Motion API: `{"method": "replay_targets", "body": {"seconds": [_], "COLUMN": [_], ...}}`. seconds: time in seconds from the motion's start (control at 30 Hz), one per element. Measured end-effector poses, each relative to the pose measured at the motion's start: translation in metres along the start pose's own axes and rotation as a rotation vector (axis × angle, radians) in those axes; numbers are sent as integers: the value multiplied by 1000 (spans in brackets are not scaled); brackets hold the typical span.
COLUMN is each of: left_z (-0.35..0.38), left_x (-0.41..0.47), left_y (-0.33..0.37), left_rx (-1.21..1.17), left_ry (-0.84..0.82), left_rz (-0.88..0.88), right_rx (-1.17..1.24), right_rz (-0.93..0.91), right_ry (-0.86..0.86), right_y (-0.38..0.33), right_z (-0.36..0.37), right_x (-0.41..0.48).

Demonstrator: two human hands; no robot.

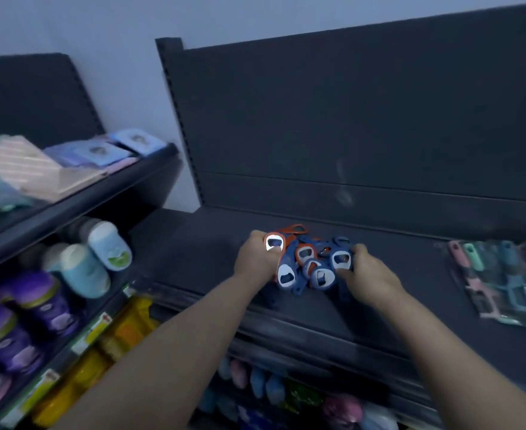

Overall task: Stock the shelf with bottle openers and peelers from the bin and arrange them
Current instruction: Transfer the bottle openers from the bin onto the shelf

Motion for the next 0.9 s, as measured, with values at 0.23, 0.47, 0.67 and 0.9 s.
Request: {"method": "replay_targets", "body": {"seconds": [0.23, 0.47, 0.67, 0.9], "left_z": [13, 12, 2, -11], "left_x": [44, 51, 9, -102], "left_y": [-24, -27, -27, -61], "left_rx": [589, 507, 452, 524], "left_ry": [-48, -33, -14, 115], "left_rz": [165, 173, 130, 32], "right_rx": [-329, -425, -384, -461], "right_rz": [32, -40, -157, -416], "right_ry": [69, 146, 185, 101], "right_y": [-8, -12, -16, -26], "right_z": [20, 20, 24, 53], "right_x": [36, 36, 7, -60]}}
Point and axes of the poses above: each hand's wrist, its own x-axis towards the middle knuckle, its own z-axis out of the palm, y = z × x, the point moved 1 cm from there along x, towards the middle knuckle, and after that the axes turned 8 degrees about -y, right-handed, at the moved point
